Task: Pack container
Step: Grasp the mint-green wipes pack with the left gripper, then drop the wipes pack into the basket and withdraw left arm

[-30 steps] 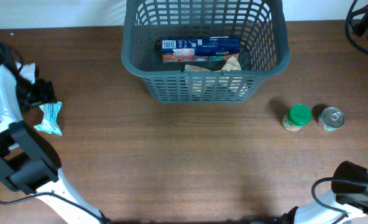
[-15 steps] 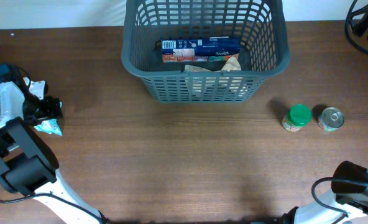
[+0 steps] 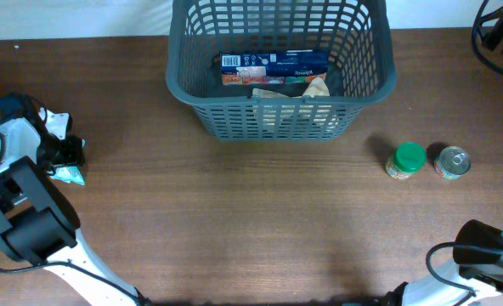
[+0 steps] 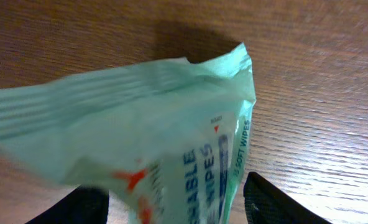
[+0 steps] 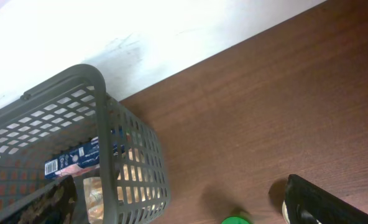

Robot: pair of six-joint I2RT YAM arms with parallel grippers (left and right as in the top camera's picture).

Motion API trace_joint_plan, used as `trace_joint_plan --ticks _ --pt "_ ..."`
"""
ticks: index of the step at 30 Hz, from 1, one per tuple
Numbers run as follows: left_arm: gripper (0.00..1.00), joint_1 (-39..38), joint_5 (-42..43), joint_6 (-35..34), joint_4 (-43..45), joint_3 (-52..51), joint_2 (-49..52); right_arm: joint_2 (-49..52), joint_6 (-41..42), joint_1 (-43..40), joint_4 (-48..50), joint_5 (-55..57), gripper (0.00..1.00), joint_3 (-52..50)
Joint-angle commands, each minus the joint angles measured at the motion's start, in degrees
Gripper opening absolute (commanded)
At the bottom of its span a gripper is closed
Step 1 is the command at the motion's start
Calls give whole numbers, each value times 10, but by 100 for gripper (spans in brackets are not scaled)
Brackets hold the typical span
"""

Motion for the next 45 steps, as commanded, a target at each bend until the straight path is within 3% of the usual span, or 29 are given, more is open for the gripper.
trace_joint_plan --ticks 1,2,6,13,19,22,25,27,32,35,39,45 --pt "8 2 -2 20 -9 5 15 1 0 -3 1 3 99 2" --pt "2 2 -2 20 -16 14 15 1 0 -3 1 3 99 2" --pt "2 -1 -2 21 -67 78 15 1 0 -3 2 3 99 2" --pt "2 -45 17 21 -234 391 15 1 0 -3 1 3 99 2" --pt "2 -153 95 24 -280 660 14 1 0 -3 2 3 99 2" --pt "1 -238 104 107 -274 734 14 1 0 -3 2 3 99 2" --pt "2 -335 104 290 -275 754 14 1 0 -3 2 3 99 2" --pt "2 -382 110 358 -276 750 20 1 0 -3 2 3 99 2" --pt "2 -422 241 384 -277 745 73 1 0 -3 2 3 99 2" --pt "2 -440 243 439 -280 742 123 1 0 -3 2 3 99 2" --pt "2 -459 237 443 -289 739 174 1 0 -3 2 3 99 2" --pt "2 -479 148 442 -310 737 237 1 0 -3 2 3 99 2"
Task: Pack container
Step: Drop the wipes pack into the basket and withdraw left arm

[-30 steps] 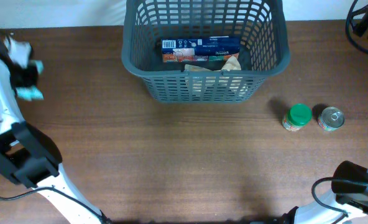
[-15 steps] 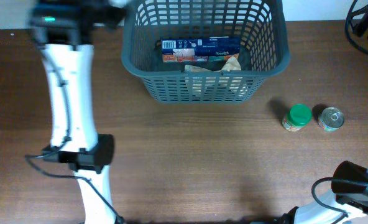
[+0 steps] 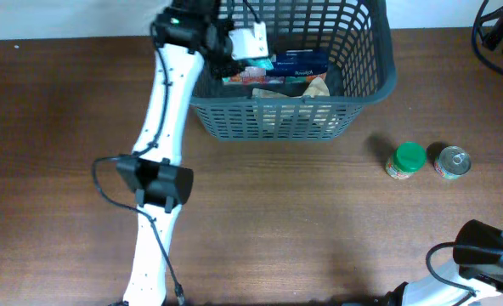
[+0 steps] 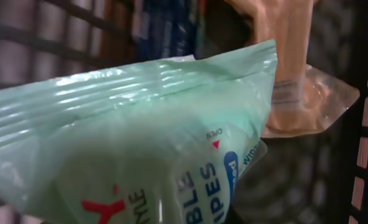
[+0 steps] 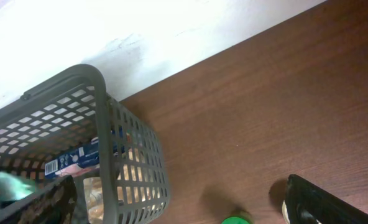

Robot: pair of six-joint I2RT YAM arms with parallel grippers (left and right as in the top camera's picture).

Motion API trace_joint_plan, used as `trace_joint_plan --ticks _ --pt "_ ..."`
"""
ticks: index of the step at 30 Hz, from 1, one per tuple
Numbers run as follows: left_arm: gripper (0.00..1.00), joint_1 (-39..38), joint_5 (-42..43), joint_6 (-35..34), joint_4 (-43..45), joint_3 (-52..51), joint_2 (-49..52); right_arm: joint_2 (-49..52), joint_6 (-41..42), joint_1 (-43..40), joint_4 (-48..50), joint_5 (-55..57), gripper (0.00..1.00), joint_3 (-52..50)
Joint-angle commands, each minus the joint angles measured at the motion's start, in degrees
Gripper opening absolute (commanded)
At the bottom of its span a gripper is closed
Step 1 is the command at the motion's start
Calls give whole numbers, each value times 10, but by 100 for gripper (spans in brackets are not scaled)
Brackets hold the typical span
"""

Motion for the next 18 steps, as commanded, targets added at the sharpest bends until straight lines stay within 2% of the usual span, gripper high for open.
trace_joint_plan --ticks 1,13,14,15,16,18 --pt "2 -7 -35 15 -2 -1 31 1 0 -3 2 3 99 2" --pt "2 -7 -111 21 -54 -11 53 1 0 -3 2 3 99 2" --pt "5 -7 -108 22 -55 -11 53 1 0 -3 2 3 99 2" --pt "31 -7 -87 21 -55 -11 50 1 0 -3 2 3 99 2" --pt "99 -7 -60 19 -54 -11 45 1 0 -3 1 3 99 2" --pt "99 -7 -3 -9 -43 -11 26 1 0 -3 2 3 99 2"
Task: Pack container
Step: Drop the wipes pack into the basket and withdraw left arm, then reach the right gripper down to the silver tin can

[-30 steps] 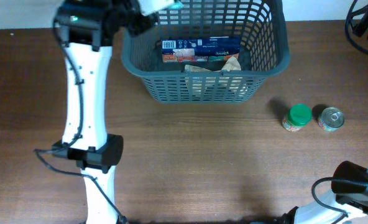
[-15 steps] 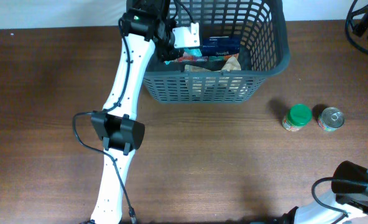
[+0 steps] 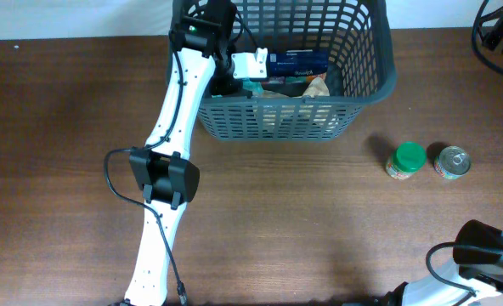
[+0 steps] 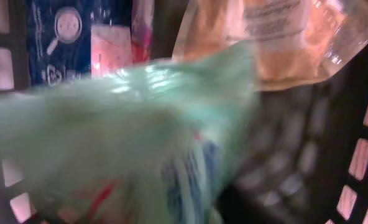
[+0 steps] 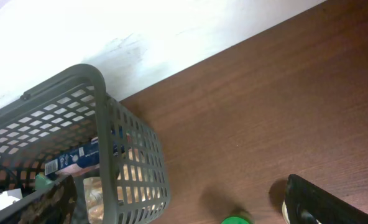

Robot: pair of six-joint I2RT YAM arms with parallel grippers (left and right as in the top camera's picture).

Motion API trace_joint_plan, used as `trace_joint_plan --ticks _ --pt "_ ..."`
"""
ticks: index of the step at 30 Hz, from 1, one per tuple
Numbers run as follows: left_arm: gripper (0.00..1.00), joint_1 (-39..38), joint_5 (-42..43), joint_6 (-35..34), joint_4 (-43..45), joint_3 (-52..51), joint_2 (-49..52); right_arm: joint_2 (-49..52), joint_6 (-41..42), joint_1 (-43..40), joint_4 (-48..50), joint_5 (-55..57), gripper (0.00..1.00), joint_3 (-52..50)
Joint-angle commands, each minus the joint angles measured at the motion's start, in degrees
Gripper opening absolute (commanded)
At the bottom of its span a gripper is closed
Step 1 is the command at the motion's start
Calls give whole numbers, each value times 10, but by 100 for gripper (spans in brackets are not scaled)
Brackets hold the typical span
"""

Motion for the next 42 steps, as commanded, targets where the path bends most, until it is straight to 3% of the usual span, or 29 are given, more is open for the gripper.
trace_joint_plan --ticks 1,5,10,16,20,25,35,42 --pt "99 3 103 -48 22 -1 -37 1 0 -3 2 3 99 2" --pt "99 9 111 -217 86 19 -103 1 0 -3 2 3 99 2" --pt "99 49 86 -292 86 59 -182 1 0 -3 2 3 99 2" --pt "99 174 72 -358 65 61 -277 1 0 -3 1 3 99 2" --pt "99 268 72 -394 53 60 -294 1 0 -3 2 3 99 2" --pt "99 366 72 -497 23 19 -294 1 0 -3 3 3 99 2" --pt "99 397 72 -501 -4 -149 -294 2 0 -3 30 3 99 2" --pt "99 397 72 -501 -4 -195 -294 20 -10 -3 3 227 99 -67"
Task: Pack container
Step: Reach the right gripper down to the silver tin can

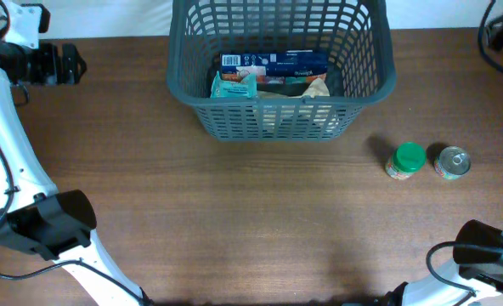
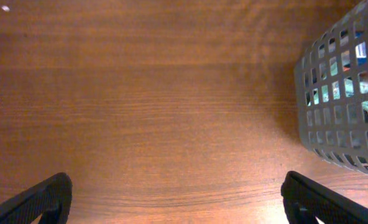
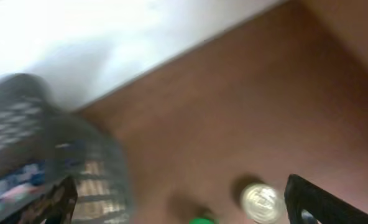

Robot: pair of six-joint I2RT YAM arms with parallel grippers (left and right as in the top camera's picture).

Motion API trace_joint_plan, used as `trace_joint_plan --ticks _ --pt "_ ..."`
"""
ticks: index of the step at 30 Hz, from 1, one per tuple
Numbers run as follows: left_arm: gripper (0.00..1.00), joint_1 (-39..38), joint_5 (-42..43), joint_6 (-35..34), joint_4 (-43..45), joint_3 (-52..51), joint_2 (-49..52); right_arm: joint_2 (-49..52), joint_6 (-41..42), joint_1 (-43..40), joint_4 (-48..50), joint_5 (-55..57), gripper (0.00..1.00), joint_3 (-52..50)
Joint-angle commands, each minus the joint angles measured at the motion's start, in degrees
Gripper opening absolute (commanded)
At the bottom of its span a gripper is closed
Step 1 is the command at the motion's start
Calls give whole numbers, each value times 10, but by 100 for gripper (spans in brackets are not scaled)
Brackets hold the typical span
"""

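The grey mesh basket (image 1: 281, 119) stands at the table's far middle. Inside lie a mint-green wipes pack (image 1: 234, 86), a blue box (image 1: 277, 61) and a tan packet (image 1: 317, 86). My left gripper (image 1: 64, 65) hovers over the far left of the table, open and empty; its wrist view shows bare wood between its fingers (image 2: 47, 200), with the basket (image 2: 345, 93) at the right edge. A green-lidded jar (image 1: 407, 160) and a tin can (image 1: 452, 161) stand on the table to the basket's right. My right gripper (image 3: 181, 208) is open, its view blurred, above the can (image 3: 262, 202).
The right arm (image 1: 500, 32) shows only at the top right corner of the overhead view. A white wall runs behind the table. Black cables and arm bases sit at the lower left and lower right edges.
The wipes pack has left my left gripper and lies in the basket's left side. That gripper is now open over the far left of the table. The right wrist view has shifted and blurred.
My left gripper first held the wipes pack over the table's left edge. Later it held the pack above the basket's left side, then down inside the basket. Now the pack rests there and the gripper is away, open. The jar and can stayed put.
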Motion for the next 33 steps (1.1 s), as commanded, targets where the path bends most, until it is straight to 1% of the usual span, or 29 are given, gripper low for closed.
trace_joint_plan --ticks 1,3,6,7,9,10,12,15,18,21,25,28,33 --pt "99 0 2 -8 0 -8 0 27 -7 -3 0 140 99 -87" --pt "99 0 2 -8 0 -8 0 44 -7 -3 16 132 99 -163" --pt "99 0 2 -8 0 -8 0 59 -7 -2 43 93 99 -232" --pt "99 0 2 -8 0 -8 0 66 -7 -2 60 102 99 -255" --pt "99 0 2 -8 0 -8 0 77 33 -9 89 120 99 -283" --pt "99 0 2 -8 0 -8 0 97 75 -25 106 98 99 -299" --pt "99 0 2 -8 0 -8 0 129 74 -48 102 45 99 -305" --pt "99 0 2 -8 0 -8 0 168 74 -68 98 47 99 -305" --pt "99 0 2 -8 0 -8 0 186 67 -69 96 48 99 -312" --pt "99 0 2 -8 0 -8 0 189 66 -61 98 85 100 -321" --pt "99 0 2 -8 0 -8 0 189 66 -61 90 108 100 -323" --pt "99 0 2 -8 0 -8 0 189 66 -61 83 122 97 -341" --pt "99 0 2 -8 0 -8 0 189 66 -61 116 121 98 -377"
